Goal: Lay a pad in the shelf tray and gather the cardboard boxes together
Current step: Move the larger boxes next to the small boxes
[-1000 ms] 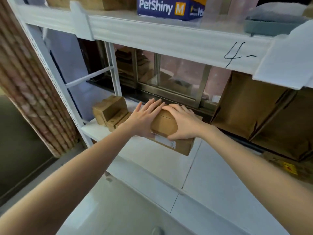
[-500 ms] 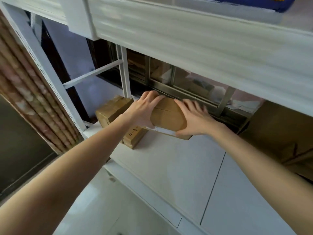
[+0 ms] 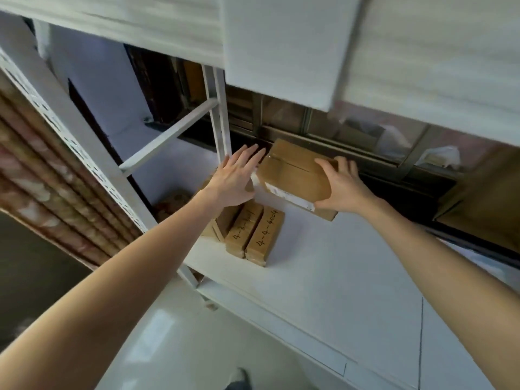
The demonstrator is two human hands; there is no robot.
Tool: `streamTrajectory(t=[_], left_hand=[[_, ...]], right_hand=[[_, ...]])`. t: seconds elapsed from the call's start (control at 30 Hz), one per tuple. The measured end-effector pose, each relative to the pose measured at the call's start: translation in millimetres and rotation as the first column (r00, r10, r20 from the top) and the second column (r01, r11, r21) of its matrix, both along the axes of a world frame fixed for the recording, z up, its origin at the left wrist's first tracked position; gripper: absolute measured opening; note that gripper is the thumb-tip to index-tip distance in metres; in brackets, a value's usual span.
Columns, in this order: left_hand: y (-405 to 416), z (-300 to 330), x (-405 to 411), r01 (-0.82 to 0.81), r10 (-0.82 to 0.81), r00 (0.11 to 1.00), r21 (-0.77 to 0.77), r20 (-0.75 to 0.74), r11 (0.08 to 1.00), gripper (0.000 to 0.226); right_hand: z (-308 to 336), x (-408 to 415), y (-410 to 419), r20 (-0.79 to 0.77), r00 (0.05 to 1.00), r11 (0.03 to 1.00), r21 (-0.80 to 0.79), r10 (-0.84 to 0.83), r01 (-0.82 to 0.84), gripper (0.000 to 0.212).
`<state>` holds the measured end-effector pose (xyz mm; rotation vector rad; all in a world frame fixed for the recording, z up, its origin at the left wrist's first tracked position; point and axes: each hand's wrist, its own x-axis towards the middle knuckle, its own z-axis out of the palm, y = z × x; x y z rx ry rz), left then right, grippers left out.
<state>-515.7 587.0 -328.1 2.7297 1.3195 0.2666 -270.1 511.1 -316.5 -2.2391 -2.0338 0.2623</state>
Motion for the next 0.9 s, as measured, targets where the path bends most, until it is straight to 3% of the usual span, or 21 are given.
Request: streamTrajectory(t=[0.4,0.7,0.9], left_hand=[[36.8,-69.4,-39.6,0.089,-0.091,0.996,-0.159,-0.005,0.983,0.076],[41.6,-85.7,-3.1,0.123,-0.167,0.972,-0.248,-0.166,0.961,0.071],[45.1,-91.9,6.1,0.123,-0.191,0.960,-0.306,-0.204,0.944,0.067]], right_hand=[[-63.8,-18.4,46.9,-0.062,0.992,0.984,-0.151,-0.107,0.096,0.100],[-95.1,-18.4,46.7,-0.173,0.969,0.956,-0.263,-0.178,0.129,0.102],[-104.5,-17.8,46.9,-0.092,0.989,0.955,-0.284,-0.118,0.087,0.081]])
